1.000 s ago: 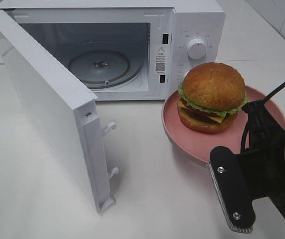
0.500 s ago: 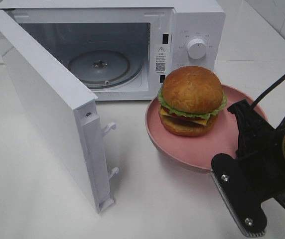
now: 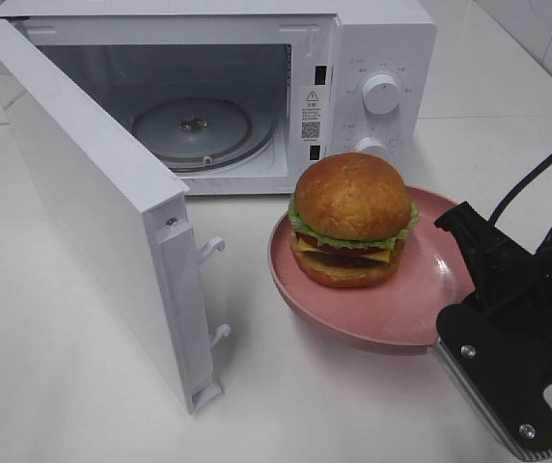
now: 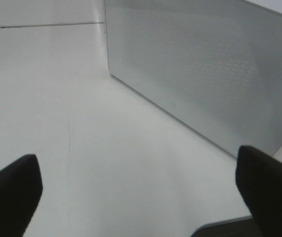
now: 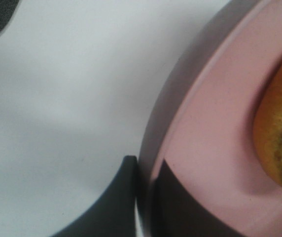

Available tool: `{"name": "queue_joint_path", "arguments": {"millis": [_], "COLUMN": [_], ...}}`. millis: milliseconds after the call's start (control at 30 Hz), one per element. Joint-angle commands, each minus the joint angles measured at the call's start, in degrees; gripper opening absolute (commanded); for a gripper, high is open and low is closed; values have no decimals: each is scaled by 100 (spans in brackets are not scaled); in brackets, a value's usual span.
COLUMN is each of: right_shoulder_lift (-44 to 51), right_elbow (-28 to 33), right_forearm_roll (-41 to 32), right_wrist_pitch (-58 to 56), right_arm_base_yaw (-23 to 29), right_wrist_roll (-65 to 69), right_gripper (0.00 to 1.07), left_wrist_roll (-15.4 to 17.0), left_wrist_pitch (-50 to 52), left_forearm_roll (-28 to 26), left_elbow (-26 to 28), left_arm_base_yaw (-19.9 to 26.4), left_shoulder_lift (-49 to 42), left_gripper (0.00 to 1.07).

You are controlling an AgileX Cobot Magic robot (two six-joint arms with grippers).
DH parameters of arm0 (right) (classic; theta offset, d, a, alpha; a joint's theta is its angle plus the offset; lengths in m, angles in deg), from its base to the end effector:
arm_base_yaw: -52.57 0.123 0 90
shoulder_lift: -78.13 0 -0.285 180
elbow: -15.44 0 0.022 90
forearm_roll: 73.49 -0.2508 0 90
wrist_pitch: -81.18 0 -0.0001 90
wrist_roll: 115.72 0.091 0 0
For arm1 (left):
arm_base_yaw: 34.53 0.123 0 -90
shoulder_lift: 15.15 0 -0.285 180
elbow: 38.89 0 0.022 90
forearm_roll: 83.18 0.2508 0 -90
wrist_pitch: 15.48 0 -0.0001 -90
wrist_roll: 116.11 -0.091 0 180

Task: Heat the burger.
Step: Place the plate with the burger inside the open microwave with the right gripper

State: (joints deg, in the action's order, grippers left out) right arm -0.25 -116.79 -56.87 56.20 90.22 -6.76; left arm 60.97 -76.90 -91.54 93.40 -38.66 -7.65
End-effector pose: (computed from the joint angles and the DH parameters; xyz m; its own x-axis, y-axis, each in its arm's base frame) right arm 0.1674 0.1152 0.1935 0.5118 -0.8561 0.0715 -0.7228 -0.4741 -0.5027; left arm -0.0091 -0.0110 0.2812 -0.4465 0.0131 -0.8947 0.1770 0.9814 -0.0739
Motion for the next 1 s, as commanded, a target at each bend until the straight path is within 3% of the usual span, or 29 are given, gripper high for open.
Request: {"name": "queue_joint_path", "arguments": {"millis": [33,167,767,1000], "right_shoulder_lift": [63,-92,-579,-831], "right_elbow": [-246,-481,-1157,-1186], "right_forearm_roll": [-309,-602,-848,-877], "right_wrist_pitch": [298,178,338,625], "right_arm_base_yaw": [-269,-527,-544,-138], "right_wrist_roll": [-590,-1146,-1570,-1616], "right_gripper": [0,0,0,0], "left_wrist_roll": [6,6,6,6], "left_wrist_pitch": [40,40,40,40], "left_forearm_roll": [-29,-29,-29,-29], "left_elbow": [6,6,6,6], "left_arm_base_yaw": [-11,-11,-11,-11], "left_shoulder_lift": [-97,-97,-97,-97], "left_gripper": [100,100,100,100]}}
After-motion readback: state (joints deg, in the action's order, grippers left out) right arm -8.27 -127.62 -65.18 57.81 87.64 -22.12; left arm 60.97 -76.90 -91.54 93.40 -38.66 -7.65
